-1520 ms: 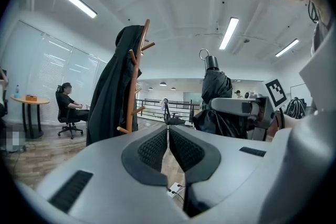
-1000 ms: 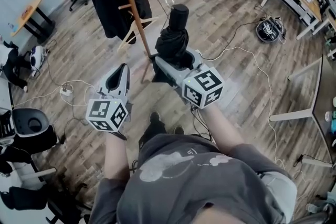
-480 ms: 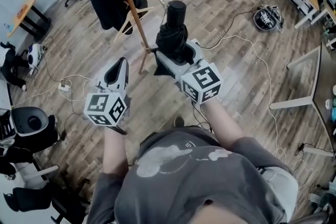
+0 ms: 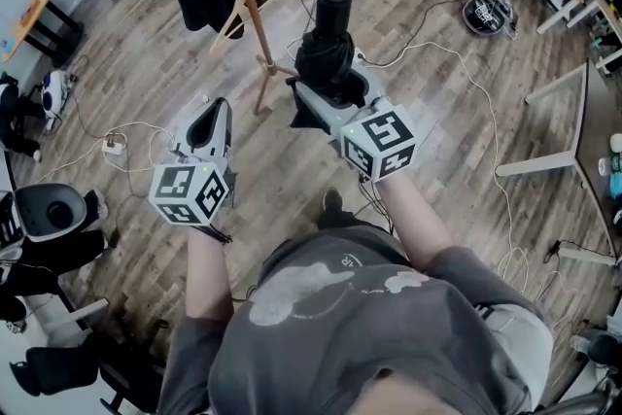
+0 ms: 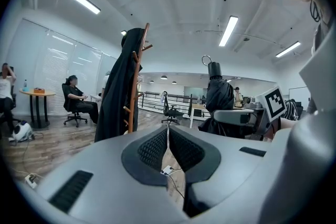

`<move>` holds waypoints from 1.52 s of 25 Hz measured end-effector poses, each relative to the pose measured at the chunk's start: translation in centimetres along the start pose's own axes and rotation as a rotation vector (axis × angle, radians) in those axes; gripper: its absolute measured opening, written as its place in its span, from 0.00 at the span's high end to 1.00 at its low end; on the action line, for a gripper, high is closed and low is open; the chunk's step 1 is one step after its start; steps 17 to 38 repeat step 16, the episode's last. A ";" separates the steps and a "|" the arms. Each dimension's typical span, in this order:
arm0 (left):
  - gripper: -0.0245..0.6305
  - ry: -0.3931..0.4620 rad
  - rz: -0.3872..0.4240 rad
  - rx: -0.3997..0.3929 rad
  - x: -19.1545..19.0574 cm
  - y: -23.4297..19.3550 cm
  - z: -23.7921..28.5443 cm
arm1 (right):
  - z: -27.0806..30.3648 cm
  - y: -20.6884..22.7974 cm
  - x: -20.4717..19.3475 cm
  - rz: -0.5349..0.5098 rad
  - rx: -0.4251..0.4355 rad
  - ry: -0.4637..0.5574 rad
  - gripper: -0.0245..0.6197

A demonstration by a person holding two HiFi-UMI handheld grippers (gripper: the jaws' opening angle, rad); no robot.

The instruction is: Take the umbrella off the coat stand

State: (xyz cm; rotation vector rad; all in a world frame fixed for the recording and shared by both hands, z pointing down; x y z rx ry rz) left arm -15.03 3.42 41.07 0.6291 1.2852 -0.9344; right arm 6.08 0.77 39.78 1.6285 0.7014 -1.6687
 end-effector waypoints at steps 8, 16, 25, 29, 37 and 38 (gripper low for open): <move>0.95 0.006 -0.009 -0.042 -1.4 0.9 -4.7 | -3.5 -4.4 -0.9 -0.002 -0.053 -0.019 0.54; 0.95 0.013 -0.004 -0.074 -2.3 2.4 -9.0 | -7.0 -8.2 -1.3 -0.008 -0.089 -0.021 0.54; 0.95 0.013 -0.004 -0.074 -2.3 2.4 -9.0 | -7.0 -8.2 -1.3 -0.008 -0.089 -0.021 0.54; 0.95 0.013 -0.004 -0.074 -2.3 2.4 -9.0 | -7.0 -8.2 -1.3 -0.008 -0.089 -0.021 0.54; 0.95 0.013 -0.004 -0.074 -2.3 2.4 -9.0 | -7.0 -8.2 -1.3 -0.008 -0.089 -0.021 0.54; 0.95 0.013 -0.004 -0.074 -2.3 2.4 -9.0 | -7.0 -8.2 -1.3 -0.008 -0.089 -0.021 0.54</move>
Point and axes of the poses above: the fingertips, and each gripper's own axes: z forward along the fingers, y to its right, x out of its top, the point moved 5 cm from there along -z, backward along the fingers, and after that the axes turned 1 degree about z, right-handed, at the moved point
